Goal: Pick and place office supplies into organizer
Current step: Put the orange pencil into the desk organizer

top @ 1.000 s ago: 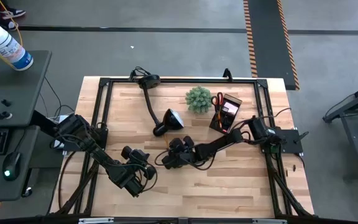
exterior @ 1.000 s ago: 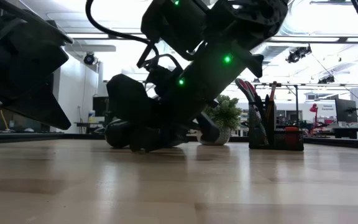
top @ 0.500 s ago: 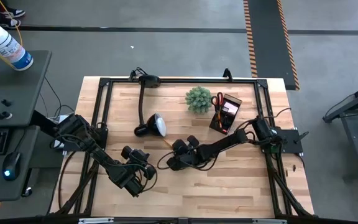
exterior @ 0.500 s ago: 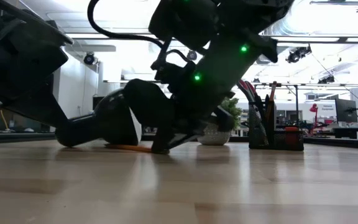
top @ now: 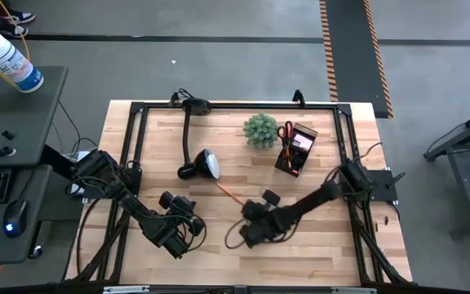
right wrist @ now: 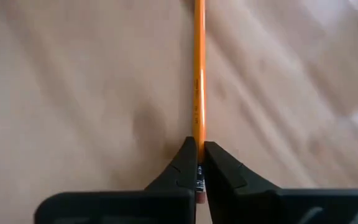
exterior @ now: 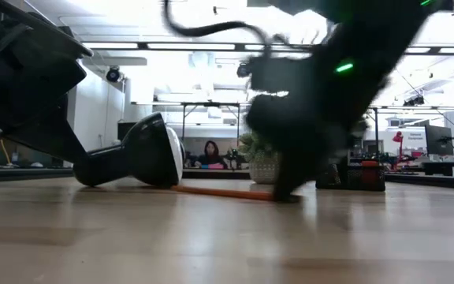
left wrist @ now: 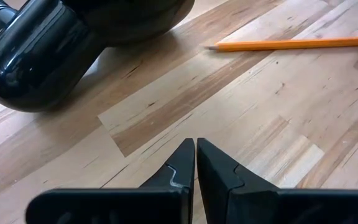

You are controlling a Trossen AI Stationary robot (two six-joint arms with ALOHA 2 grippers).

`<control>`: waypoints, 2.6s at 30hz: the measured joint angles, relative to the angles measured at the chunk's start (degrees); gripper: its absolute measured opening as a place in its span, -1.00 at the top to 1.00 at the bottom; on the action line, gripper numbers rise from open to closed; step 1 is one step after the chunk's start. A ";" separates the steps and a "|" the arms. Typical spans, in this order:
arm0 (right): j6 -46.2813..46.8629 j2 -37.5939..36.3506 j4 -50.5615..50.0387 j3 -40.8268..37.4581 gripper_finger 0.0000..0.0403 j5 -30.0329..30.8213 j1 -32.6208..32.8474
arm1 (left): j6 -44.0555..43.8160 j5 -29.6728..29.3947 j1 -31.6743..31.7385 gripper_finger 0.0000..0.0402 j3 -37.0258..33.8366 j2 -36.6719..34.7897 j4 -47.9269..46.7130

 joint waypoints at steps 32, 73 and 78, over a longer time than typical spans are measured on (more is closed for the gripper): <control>23.96 -11.07 -35.55 -0.07 0.88 -6.21 12.35 | -0.02 0.35 -0.02 0.96 0.00 0.00 -0.02; 28.63 -20.93 -2.66 -22.47 0.79 -3.14 24.40 | 0.85 -1.91 0.00 0.96 0.00 0.00 1.97; 25.37 -20.93 -1.55 -22.43 0.56 -5.03 22.20 | 0.85 -2.16 0.00 0.96 0.00 0.00 2.10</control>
